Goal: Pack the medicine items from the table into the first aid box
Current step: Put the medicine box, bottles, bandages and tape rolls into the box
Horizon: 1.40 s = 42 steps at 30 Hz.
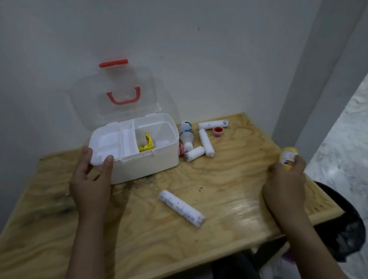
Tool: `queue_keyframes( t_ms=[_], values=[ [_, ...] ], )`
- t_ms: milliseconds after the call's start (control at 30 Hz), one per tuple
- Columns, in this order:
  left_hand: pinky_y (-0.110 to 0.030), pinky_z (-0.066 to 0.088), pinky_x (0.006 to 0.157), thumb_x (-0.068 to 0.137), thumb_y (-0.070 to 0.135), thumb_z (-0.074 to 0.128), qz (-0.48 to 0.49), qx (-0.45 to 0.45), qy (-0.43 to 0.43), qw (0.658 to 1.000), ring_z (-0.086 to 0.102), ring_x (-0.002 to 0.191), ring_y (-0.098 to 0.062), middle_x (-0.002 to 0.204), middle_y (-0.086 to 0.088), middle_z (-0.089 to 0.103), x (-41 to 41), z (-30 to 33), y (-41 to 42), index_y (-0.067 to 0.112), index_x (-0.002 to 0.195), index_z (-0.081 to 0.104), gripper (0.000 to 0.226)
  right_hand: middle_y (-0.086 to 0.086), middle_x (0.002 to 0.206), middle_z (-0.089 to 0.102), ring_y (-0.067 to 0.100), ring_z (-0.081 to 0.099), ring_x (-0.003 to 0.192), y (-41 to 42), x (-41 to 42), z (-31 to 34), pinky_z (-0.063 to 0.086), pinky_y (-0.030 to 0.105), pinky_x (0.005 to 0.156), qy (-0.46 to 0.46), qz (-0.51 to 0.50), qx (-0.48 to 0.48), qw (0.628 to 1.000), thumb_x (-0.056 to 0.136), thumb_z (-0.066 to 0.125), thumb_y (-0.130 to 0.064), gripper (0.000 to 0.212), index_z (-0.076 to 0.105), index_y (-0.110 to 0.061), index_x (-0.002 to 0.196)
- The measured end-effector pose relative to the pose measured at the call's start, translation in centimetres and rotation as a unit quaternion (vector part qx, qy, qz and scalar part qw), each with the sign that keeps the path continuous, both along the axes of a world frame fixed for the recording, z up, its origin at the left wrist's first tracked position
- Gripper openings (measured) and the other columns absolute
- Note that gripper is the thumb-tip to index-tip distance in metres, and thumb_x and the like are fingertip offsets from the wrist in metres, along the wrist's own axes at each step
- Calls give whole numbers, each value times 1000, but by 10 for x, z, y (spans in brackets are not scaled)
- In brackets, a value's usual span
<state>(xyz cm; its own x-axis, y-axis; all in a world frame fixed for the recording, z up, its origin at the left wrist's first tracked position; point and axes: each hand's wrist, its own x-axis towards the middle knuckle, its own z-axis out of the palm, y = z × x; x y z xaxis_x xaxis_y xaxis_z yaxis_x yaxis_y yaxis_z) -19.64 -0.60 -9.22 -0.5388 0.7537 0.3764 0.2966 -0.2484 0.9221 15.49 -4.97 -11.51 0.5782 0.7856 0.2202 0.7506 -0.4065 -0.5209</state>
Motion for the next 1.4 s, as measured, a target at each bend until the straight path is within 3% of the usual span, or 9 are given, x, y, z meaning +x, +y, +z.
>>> queue_keyframes(
  t_ms=[167, 300, 400, 567, 700, 900, 1167, 1267, 1400],
  values=[
    [-9, 41, 92, 82, 25, 71, 10, -3, 8, 1000, 48, 125, -7, 143, 5, 48, -4, 0, 0, 14, 135, 52, 57, 24, 148, 24, 45, 37, 127, 1, -8, -3, 39, 42, 99, 47, 74, 92, 992, 77, 48, 11, 37, 63, -1, 109],
    [4, 38, 77, 83, 23, 70, 9, -9, 17, 1000, 47, 125, -10, 144, 3, 47, -3, 2, 0, 13, 135, 51, 56, 21, 140, 41, 33, 42, 129, 1, -20, 7, 32, 26, 98, 71, 162, 179, 968, 84, 54, 4, 31, 62, -6, 112],
    [0, 39, 80, 83, 24, 70, 12, -12, 20, 1000, 46, 127, -11, 145, 4, 46, -2, 2, -2, 14, 136, 51, 57, 3, 118, 58, 10, 53, 107, 7, -31, 26, 35, 12, 85, 109, 216, 228, 943, 86, 59, -5, 31, 56, -13, 116],
    [7, 37, 67, 84, 19, 70, 12, -16, 14, 1000, 45, 127, -14, 145, 1, 45, 1, 4, -1, 11, 136, 50, 56, -14, 107, 60, -18, 53, 95, 26, -61, 59, 39, 1, 77, 205, 300, 266, 893, 82, 66, -6, 31, 56, -15, 110],
    [2, 39, 73, 83, 20, 71, 12, -17, 13, 1000, 46, 128, -14, 145, 1, 46, -1, 3, -1, 13, 136, 50, 58, -3, 108, 66, 1, 61, 99, 50, -90, 79, 48, 16, 80, 266, 363, 264, 853, 81, 67, -9, 26, 62, -19, 105],
    [-7, 38, 84, 81, 24, 72, 12, -18, 15, 1000, 46, 124, -5, 136, 11, 48, -4, 3, -1, 15, 135, 52, 57, 5, 101, 66, 22, 65, 90, 87, -123, 103, 56, 40, 79, 217, 459, 170, 845, 79, 69, -8, 23, 63, -20, 98],
    [-38, 47, 100, 81, 30, 72, 23, -27, 24, 999, 46, 129, -13, 135, 16, 47, -4, 2, 0, 21, 134, 53, 58, 1, 119, 63, 17, 62, 103, 126, -147, 105, 53, 38, 91, 157, 566, -13, 809, 83, 65, -6, 33, 64, -29, 107],
    [-36, 46, 100, 81, 30, 71, 23, -30, 26, 999, 44, 130, -12, 141, 10, 48, -3, 2, -1, 22, 135, 52, 57, 1, 134, 55, 13, 54, 114, 133, -155, 104, 46, 26, 94, 97, 579, -69, 806, 84, 65, -10, 45, 57, -27, 125],
    [-27, 44, 95, 81, 30, 71, 28, -32, 33, 999, 43, 129, -9, 143, 8, 47, -3, 3, -1, 22, 134, 53, 57, 9, 130, 58, 17, 59, 113, 136, -158, 104, 46, 30, 99, 105, 579, -97, 802, 82, 69, -12, 56, 50, -25, 133]
  ],
)
